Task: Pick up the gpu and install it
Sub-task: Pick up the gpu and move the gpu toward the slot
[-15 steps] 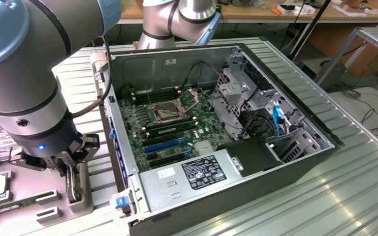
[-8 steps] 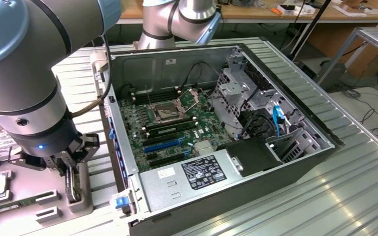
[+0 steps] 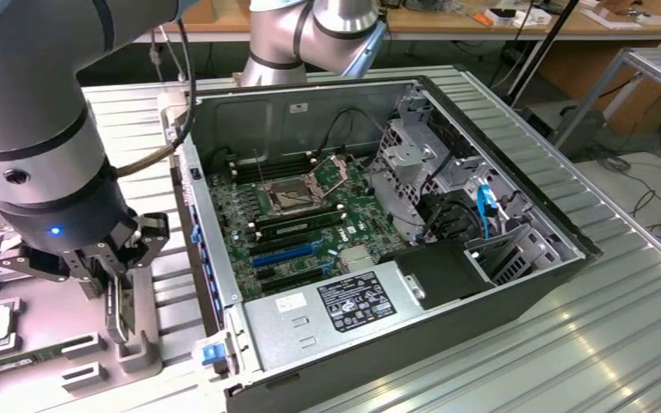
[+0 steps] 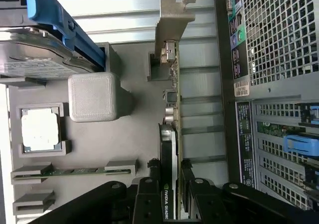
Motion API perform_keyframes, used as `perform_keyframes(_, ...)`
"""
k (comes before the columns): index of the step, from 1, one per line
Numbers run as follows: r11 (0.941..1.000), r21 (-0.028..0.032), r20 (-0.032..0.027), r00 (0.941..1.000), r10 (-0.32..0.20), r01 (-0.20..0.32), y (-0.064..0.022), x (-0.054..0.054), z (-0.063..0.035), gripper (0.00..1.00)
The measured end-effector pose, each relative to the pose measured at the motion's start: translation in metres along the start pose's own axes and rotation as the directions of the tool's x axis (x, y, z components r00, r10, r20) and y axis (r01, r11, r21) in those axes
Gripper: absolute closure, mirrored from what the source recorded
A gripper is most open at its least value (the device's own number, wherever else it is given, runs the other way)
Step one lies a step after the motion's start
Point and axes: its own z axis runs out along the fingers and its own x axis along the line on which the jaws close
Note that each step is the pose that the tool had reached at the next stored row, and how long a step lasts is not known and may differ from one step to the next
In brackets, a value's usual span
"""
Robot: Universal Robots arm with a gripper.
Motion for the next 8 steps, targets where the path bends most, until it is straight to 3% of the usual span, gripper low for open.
perform_keyframes(5,1.0,0.0008,-0.0099,1.0,0.001,-0.001,0.0018,-0.001,-0.0298,0.73)
perform_keyframes(8,1.0,0.0007,-0.01,0.9999,0.001,-0.001,0.002,-0.001,-0.034,0.73)
